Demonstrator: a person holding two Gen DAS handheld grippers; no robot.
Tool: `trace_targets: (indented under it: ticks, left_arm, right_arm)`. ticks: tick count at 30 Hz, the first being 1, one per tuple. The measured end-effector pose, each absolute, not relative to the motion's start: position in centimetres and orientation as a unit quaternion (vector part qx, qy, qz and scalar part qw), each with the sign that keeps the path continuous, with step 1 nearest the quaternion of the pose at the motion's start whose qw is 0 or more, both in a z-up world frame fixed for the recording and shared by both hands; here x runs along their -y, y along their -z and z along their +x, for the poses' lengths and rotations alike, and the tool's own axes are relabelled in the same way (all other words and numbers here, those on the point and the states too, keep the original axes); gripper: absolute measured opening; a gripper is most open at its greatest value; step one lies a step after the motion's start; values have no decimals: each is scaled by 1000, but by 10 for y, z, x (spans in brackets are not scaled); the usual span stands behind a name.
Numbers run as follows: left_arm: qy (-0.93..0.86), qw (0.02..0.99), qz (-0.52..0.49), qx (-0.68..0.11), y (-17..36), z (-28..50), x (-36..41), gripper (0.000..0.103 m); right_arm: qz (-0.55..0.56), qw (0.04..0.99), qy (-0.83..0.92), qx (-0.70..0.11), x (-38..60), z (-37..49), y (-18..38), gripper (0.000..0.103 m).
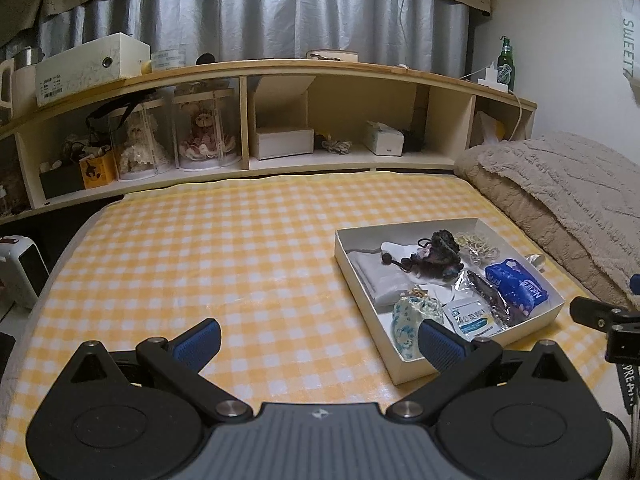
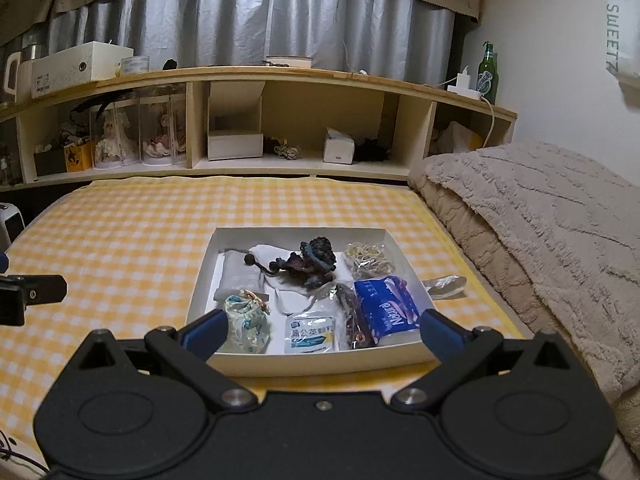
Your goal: Organize soft objects
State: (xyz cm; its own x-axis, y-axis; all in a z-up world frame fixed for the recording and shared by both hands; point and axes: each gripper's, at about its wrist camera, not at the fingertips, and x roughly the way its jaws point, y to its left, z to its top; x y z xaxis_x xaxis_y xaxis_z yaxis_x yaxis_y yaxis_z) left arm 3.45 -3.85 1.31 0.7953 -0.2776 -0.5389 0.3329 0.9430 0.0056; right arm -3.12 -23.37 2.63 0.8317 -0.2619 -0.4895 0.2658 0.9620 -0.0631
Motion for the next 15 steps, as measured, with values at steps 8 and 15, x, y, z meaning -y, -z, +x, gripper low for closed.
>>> trace_targets:
  ticks: [8, 15]
  left_arm:
    - [156, 947, 66, -272, -9, 33, 42, 103]
    - [157, 947, 67, -271, -9, 32, 42, 103]
  right_arm:
    - [20, 959, 131, -250, 237, -35, -26, 103]
    - [22, 959, 132, -249, 238, -36, -26, 103]
